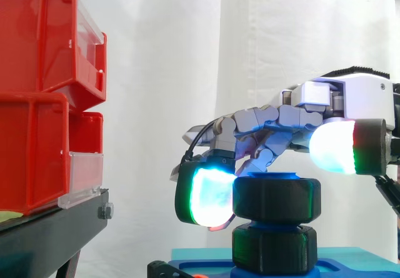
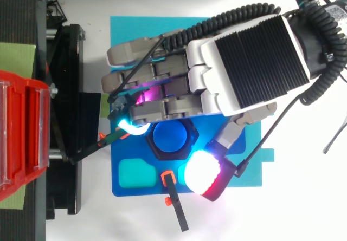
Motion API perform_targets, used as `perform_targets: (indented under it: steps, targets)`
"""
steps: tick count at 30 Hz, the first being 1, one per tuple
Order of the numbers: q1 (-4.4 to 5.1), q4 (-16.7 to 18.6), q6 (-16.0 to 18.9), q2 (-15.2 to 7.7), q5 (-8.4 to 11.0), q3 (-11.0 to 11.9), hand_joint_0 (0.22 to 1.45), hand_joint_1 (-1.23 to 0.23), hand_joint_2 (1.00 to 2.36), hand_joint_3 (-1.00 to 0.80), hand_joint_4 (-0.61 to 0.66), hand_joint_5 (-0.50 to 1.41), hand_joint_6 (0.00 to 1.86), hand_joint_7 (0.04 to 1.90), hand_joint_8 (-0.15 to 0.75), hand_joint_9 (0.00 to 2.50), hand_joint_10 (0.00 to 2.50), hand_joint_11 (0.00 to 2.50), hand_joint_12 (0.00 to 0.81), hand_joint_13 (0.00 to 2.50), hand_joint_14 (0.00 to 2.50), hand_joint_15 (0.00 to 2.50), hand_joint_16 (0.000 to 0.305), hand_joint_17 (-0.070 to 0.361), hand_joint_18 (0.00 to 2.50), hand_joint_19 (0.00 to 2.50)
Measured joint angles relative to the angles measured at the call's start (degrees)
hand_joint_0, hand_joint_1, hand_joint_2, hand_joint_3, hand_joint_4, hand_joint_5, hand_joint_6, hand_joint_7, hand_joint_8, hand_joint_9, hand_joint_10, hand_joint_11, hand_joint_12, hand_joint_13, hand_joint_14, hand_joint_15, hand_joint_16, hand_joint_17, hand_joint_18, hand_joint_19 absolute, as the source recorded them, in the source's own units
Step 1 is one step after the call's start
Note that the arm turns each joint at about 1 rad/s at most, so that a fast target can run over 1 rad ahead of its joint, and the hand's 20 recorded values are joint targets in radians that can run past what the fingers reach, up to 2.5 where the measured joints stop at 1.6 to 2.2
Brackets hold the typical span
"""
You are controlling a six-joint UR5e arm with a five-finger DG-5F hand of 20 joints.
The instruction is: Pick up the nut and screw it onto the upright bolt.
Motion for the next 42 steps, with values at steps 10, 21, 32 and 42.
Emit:
perform_targets:
  steps: [10,21,32,42]
  targets:
    - [-0.87,0.22,-0.23,0.00,-0.80,0.00,0.55,-0.17,1.00,-0.50,0.18,0.01,0.55,1.45,0.270,0.91,0.00,0.00,0.221,0.56,0.00,0.00,0.017,0.038,0.18,0.00]
    - [-1.64,0.32,-0.27,0.01,-1.52,0.08,0.55,-0.20,1.00,-0.50,0.10,0.03,0.66,1.22,0.265,1.12,0.00,0.00,0.170,0.72,0.00,0.00,0.011,0.024,0.37,0.00]
    - [-2.23,-0.29,-0.27,0.00,-2.12,2.33,0.55,-0.22,1.00,-0.50,0.09,0.05,0.67,1.21,0.251,1.30,0.00,0.00,0.140,0.84,0.00,0.00,0.006,0.013,0.49,0.00]
    - [-2.28,-0.58,-0.23,0.00,-2.20,4.72,0.53,-0.15,1.00,-0.50,0.28,-0.06,0.50,0.96,0.266,1.07,0.00,0.00,0.213,0.65,0.00,0.00,0.017,0.037,0.27,0.00]
